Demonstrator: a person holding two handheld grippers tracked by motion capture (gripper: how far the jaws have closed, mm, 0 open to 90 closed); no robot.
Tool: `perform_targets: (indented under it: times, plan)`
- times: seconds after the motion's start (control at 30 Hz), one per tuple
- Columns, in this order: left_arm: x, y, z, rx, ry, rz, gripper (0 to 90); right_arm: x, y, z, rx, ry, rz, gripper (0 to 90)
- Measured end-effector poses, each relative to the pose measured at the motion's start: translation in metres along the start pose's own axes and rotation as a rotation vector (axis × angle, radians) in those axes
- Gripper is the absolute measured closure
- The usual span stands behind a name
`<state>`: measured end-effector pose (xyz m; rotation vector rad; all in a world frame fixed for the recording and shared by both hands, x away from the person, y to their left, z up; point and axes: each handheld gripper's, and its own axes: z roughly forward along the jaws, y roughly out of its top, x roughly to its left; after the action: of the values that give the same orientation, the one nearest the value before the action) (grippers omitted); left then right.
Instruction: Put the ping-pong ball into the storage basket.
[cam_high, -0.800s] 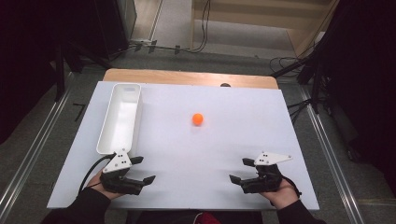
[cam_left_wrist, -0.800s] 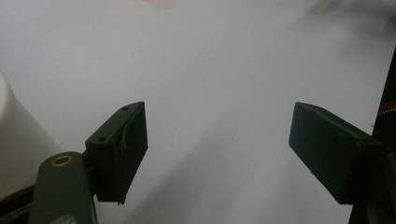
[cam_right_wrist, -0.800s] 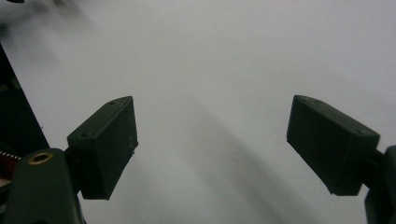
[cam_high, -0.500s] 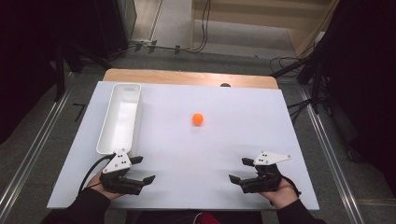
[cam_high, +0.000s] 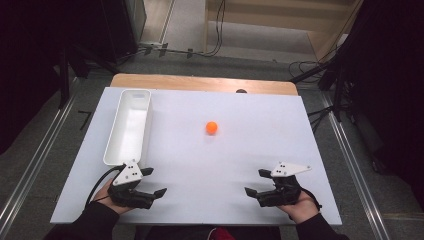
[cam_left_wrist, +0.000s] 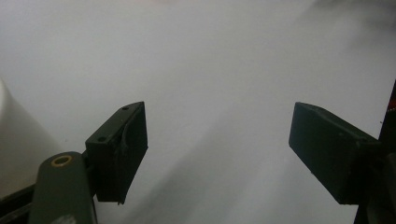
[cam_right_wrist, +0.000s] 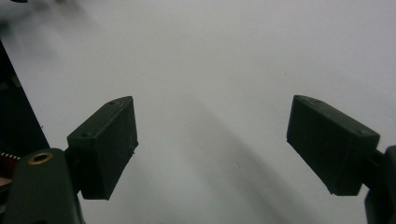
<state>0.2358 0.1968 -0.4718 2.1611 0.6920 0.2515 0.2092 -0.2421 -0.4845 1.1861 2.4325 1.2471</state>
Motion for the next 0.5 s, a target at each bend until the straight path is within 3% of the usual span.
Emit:
perform_targets:
  times: [0.5]
  plan:
    - [-0.0014, 0.0026, 0.0002, -0.002, -0.008, -0.012, 20.1, 0.0007, -0.0001, 0.0004, 0.011, 0.001, -0.001, 15.0]
